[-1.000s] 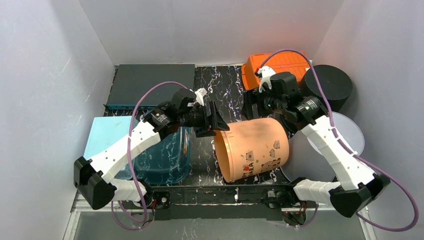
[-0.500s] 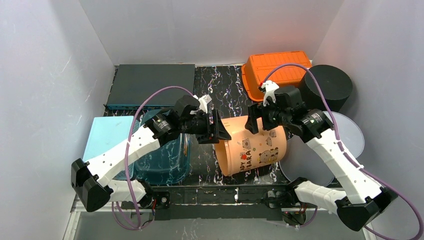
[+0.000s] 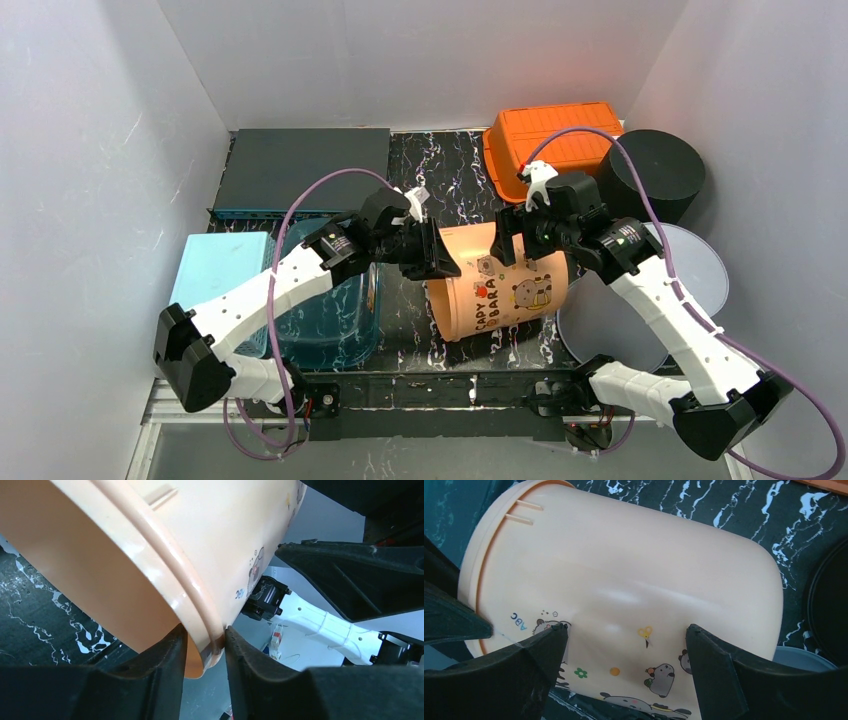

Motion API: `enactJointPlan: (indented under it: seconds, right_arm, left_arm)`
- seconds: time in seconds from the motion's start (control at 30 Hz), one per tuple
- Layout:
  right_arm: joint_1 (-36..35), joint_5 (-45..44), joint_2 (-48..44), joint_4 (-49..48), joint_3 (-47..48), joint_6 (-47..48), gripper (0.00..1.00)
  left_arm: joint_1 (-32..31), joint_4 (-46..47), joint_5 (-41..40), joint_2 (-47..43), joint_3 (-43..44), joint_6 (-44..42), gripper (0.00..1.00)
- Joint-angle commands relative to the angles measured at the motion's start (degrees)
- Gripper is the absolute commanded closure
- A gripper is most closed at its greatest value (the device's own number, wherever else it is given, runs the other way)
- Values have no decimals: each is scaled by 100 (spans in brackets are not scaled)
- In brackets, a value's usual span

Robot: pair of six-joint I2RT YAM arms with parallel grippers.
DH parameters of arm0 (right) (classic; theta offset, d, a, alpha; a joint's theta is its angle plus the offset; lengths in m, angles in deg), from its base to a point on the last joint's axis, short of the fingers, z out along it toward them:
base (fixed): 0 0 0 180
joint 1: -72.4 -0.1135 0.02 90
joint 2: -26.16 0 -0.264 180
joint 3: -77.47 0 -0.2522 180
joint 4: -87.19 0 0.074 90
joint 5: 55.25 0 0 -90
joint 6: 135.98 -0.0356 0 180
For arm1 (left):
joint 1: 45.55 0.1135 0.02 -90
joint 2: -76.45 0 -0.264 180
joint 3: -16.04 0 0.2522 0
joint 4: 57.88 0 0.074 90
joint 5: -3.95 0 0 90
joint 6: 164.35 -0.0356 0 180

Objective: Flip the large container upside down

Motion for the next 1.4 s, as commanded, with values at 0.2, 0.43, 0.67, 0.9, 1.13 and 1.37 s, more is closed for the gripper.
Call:
enactJointPlan:
  seconds: [0.2, 0.43, 0.67, 0.9, 1.13, 1.37]
  right_arm:
    - [122, -1944, 449, 486, 830, -896, 2]
    - [419, -2076, 925, 794, 903, -1539, 1]
    - [994, -1216, 717, 285, 388, -1693, 1]
    - [1431, -156, 832, -14, 111, -1696, 1]
    - [1498, 935, 528, -714, -385, -2261, 1]
    - [1509, 1505, 107, -1246, -418, -2822, 1]
  left_arm:
    - [-1, -320, -590, -34, 57, -260, 73]
    - [8, -495, -888, -143, -18, -323, 74]
    - [74, -412, -895, -243, -254, -313, 74]
    - [103, -316, -852, -262, -390, -274, 74]
    - [115, -94, -711, -254, -536, -209, 75]
    - [115, 291, -404, -331, -692, -164, 75]
